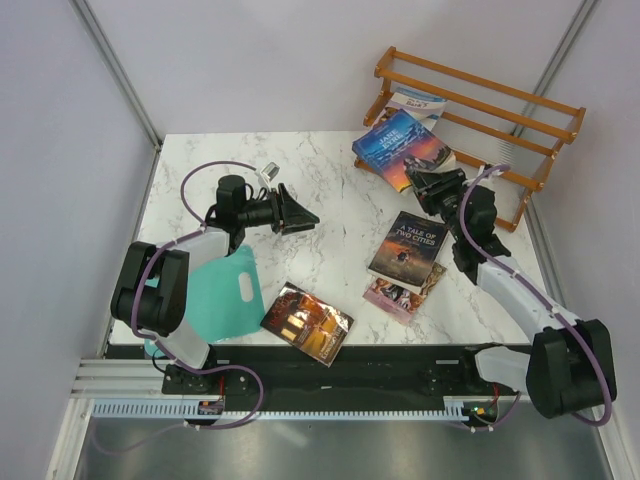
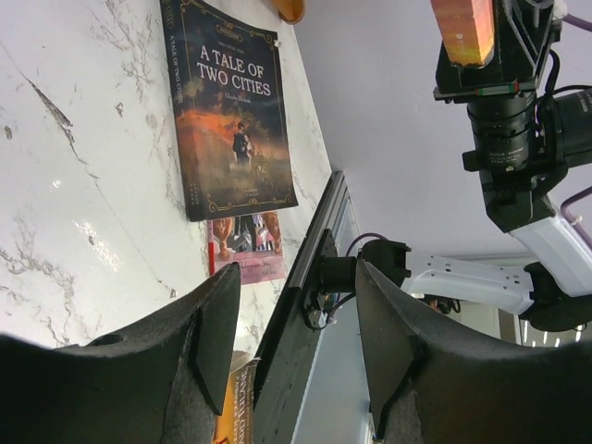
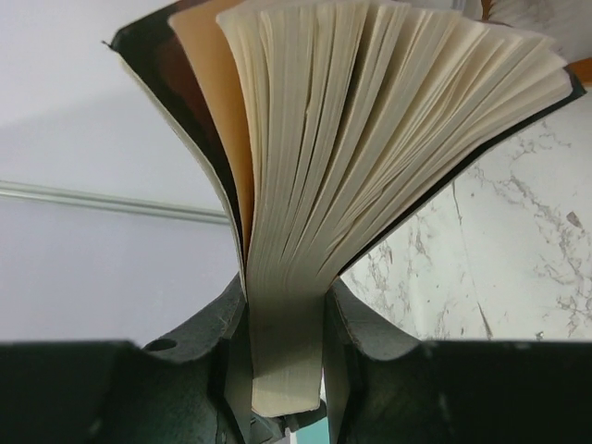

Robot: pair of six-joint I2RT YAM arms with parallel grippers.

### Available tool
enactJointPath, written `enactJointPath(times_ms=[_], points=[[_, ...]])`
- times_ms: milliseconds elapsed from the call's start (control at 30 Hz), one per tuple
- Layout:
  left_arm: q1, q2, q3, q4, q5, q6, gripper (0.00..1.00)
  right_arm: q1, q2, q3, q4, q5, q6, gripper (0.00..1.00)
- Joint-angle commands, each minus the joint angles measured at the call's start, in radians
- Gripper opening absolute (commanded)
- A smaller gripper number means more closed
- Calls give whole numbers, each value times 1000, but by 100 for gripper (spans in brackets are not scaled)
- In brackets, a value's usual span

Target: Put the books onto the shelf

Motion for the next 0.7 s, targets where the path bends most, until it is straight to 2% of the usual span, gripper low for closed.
enactJointPath(times_ms=[0, 233, 667], points=[[5, 6, -4, 49, 22, -11, 59, 3, 29, 133, 294, -94, 41, 0], [5, 12, -7, 49, 28, -11, 59, 9, 2, 136, 253, -120, 32, 0], [5, 12, -28, 55, 27, -10, 56, 11, -306, 63, -52, -159, 6, 0]])
